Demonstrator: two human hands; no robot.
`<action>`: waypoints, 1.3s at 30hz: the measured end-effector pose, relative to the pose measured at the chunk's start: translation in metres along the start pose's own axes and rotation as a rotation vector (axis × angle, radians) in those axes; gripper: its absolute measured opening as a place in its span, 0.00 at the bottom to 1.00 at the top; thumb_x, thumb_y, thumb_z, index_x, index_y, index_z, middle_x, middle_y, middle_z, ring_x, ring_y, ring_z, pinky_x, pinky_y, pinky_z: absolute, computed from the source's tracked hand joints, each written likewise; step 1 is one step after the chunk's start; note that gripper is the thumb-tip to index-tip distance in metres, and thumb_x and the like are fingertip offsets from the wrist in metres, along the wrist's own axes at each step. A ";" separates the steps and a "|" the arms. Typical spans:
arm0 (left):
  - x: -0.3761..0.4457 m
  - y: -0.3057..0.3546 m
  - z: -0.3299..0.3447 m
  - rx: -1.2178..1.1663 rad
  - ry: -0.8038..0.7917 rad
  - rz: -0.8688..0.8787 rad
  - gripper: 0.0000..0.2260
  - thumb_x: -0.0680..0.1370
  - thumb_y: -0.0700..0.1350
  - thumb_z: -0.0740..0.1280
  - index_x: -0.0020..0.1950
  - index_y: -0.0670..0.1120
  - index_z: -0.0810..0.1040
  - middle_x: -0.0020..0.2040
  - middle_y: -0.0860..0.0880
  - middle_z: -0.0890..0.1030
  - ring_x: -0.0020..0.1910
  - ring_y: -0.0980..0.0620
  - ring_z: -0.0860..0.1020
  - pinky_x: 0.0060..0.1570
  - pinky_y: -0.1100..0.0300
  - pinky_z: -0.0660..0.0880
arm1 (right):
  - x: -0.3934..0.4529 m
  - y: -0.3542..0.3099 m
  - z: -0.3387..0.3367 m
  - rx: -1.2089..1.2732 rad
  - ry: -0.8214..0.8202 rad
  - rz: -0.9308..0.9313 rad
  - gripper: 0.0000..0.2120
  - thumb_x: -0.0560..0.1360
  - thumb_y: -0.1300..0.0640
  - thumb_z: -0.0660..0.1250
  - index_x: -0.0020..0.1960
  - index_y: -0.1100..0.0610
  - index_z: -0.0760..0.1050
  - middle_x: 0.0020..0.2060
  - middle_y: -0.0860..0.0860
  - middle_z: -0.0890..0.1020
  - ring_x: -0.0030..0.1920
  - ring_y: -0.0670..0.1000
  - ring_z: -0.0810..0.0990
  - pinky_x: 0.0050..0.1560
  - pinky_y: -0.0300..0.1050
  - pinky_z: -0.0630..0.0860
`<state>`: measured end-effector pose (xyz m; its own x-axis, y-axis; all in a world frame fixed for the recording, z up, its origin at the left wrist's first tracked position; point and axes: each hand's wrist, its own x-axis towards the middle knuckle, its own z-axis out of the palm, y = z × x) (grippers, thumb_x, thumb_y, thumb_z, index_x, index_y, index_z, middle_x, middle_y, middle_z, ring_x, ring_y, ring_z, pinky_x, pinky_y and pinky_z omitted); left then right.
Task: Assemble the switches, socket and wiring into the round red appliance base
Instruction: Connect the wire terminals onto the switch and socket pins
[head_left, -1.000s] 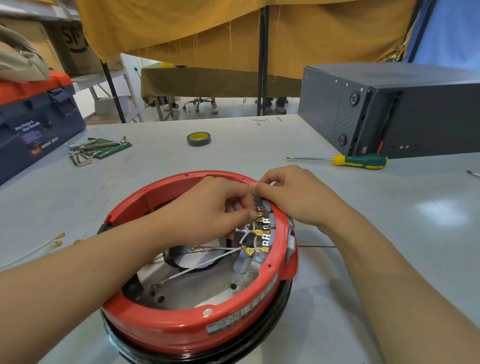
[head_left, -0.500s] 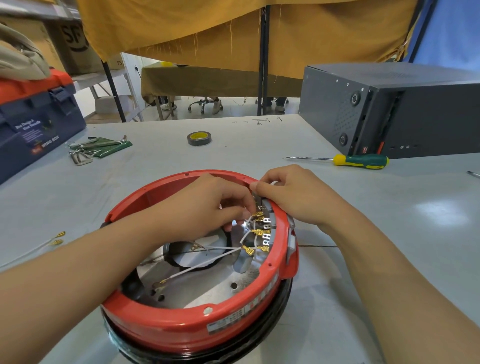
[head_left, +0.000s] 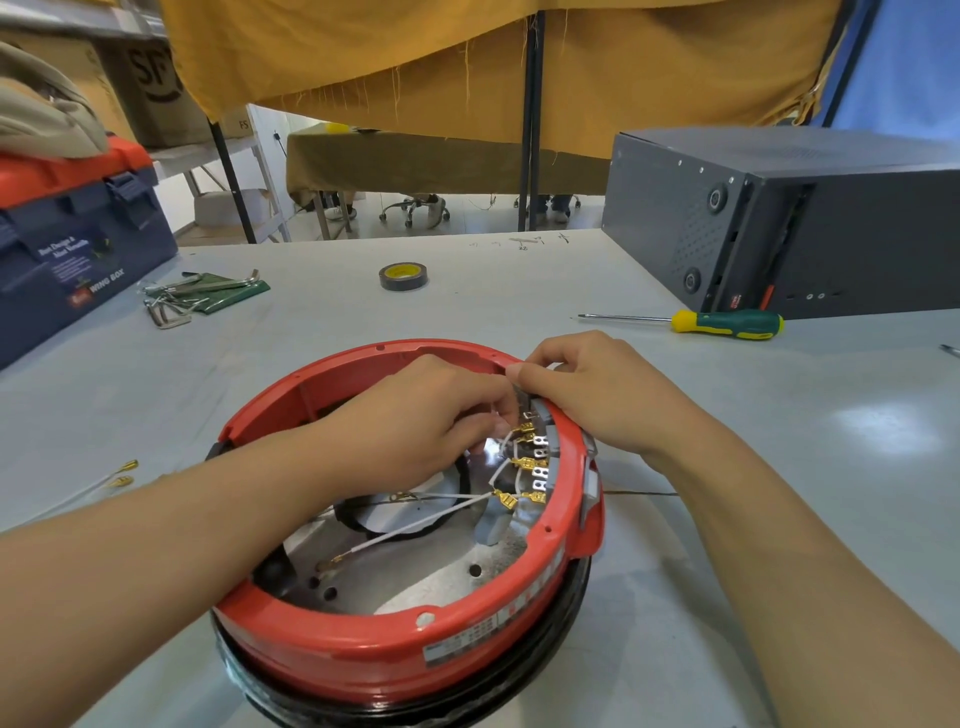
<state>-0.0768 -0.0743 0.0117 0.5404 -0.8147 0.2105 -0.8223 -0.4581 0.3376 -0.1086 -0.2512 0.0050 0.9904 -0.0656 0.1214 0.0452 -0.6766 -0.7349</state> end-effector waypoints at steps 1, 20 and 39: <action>0.000 0.000 0.001 -0.002 0.003 -0.003 0.04 0.78 0.43 0.63 0.46 0.49 0.77 0.34 0.53 0.78 0.35 0.56 0.76 0.37 0.64 0.70 | 0.000 0.000 0.000 0.004 0.003 -0.002 0.12 0.75 0.45 0.64 0.41 0.51 0.80 0.29 0.46 0.78 0.26 0.40 0.74 0.25 0.27 0.65; 0.001 -0.001 0.002 -0.044 0.024 -0.012 0.04 0.77 0.42 0.65 0.46 0.50 0.79 0.34 0.50 0.80 0.33 0.52 0.75 0.34 0.64 0.69 | 0.001 -0.001 -0.002 -0.145 0.025 -0.011 0.16 0.75 0.42 0.61 0.41 0.52 0.81 0.35 0.50 0.82 0.36 0.44 0.78 0.33 0.36 0.69; 0.003 -0.001 -0.001 -0.112 0.025 -0.028 0.04 0.76 0.42 0.67 0.45 0.49 0.81 0.34 0.51 0.82 0.33 0.55 0.78 0.34 0.66 0.72 | -0.002 0.000 -0.010 -0.166 -0.078 -0.011 0.14 0.73 0.39 0.62 0.45 0.49 0.77 0.31 0.45 0.78 0.30 0.41 0.75 0.31 0.38 0.67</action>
<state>-0.0743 -0.0756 0.0132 0.5682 -0.7923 0.2221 -0.7825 -0.4368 0.4437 -0.1114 -0.2580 0.0116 0.9974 -0.0054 0.0720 0.0400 -0.7891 -0.6130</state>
